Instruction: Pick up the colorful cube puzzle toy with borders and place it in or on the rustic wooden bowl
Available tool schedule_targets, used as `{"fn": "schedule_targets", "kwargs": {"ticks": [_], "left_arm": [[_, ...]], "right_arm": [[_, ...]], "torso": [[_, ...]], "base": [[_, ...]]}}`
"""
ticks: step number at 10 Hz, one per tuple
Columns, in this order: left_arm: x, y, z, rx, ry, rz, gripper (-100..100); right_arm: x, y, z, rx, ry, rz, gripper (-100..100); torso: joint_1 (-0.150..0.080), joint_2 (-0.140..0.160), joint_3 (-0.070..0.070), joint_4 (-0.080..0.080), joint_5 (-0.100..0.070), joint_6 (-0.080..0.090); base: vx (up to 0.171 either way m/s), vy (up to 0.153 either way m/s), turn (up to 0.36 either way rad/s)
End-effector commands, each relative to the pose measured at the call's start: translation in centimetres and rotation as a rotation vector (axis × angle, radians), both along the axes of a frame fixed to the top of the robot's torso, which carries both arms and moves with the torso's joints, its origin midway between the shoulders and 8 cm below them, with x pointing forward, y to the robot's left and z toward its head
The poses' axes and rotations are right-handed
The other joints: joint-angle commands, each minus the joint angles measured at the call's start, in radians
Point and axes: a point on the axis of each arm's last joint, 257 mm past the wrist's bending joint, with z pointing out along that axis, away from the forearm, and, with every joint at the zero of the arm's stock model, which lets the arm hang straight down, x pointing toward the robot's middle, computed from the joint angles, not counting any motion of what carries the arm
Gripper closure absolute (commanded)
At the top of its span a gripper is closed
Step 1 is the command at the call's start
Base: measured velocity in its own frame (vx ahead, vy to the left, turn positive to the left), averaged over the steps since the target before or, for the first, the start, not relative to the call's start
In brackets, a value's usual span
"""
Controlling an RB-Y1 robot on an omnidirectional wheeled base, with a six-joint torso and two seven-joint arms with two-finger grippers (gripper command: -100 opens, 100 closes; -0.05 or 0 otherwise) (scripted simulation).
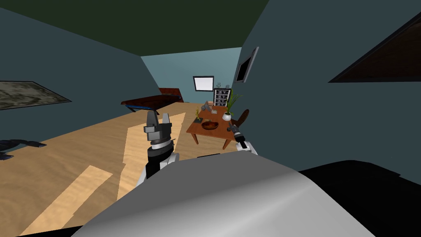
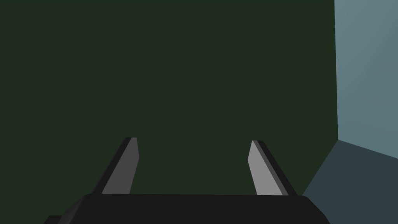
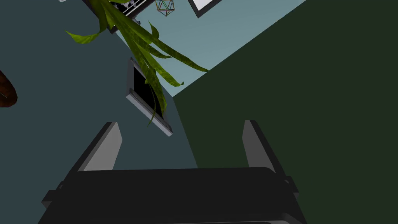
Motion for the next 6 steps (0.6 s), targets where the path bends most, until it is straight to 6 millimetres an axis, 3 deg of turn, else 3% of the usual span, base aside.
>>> {"fn": "schedule_targets", "kwargs": {"ticks": [1,6], "left_arm": [[0.0,0.0,0.0,0.0,0.0,0.0,0],[0.0,0.0,0.0,0.0,0.0,0.0,0]], "right_arm": [[0.5,-0.7,-1.9,-0.047,0.049,-0.021,-100],[0.5,-2.5,-7.1,-0.112,0.176,-0.065,-100]], "torso": [[0.0,0.0,0.0,0.0,0.0,0.0],[-0.001,-0.001,0.0,0.0,0.0,0.0]], "base": [[-0.018,-0.001,0.033],[-0.01,-0.007,0.033]]}}
